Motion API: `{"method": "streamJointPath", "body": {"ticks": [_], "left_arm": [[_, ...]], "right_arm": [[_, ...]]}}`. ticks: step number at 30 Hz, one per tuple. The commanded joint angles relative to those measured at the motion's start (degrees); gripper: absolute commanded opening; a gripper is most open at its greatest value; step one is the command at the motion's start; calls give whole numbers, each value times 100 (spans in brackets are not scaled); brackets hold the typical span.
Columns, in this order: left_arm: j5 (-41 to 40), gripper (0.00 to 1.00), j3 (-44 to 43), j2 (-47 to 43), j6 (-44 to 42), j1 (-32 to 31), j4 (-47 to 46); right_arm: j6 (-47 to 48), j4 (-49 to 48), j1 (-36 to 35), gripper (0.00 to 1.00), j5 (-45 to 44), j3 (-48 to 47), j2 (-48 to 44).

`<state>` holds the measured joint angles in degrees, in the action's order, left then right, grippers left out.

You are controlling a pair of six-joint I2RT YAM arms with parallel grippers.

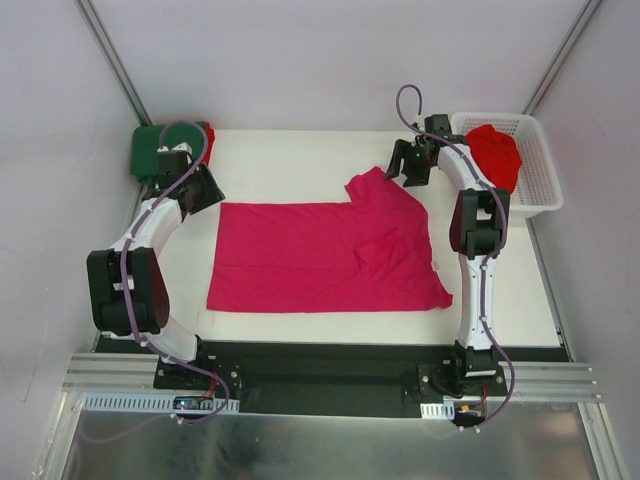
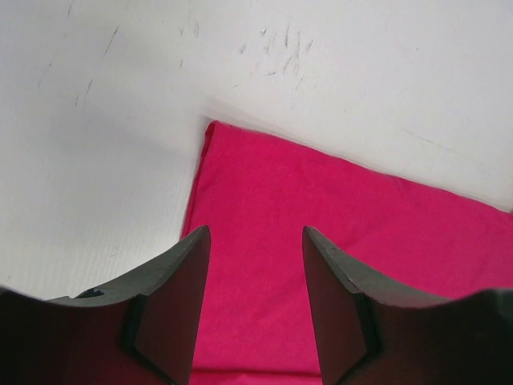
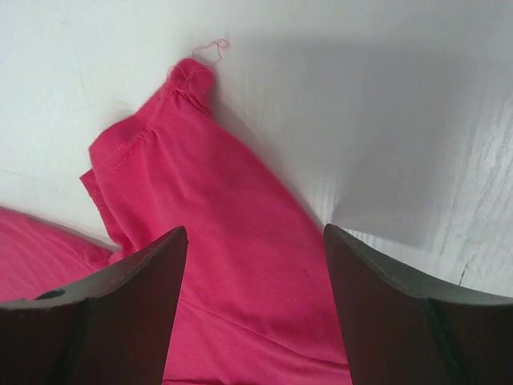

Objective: Fold and stack the t-shirts
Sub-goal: Grap the side of the flattened tshirt furthest away from the robot with both arms

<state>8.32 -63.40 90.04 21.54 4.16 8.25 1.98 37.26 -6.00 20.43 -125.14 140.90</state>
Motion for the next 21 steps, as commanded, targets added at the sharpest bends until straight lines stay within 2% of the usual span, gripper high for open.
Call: {"method": "streamJointPath", "body": {"ticks": [1,11,21], "left_arm": [[-129,48,-199,128,-124,14,-210],[-207,46,-182,277,-133,6,-271],[-269,45,-217,348,-176,6,-306]], "right_arm": [[-4,-517,11,73,585,-406,-107],[-171,-1097,46,78,1771,-678,332],[-804,-1466,125,79,2132,-915,790]]}}
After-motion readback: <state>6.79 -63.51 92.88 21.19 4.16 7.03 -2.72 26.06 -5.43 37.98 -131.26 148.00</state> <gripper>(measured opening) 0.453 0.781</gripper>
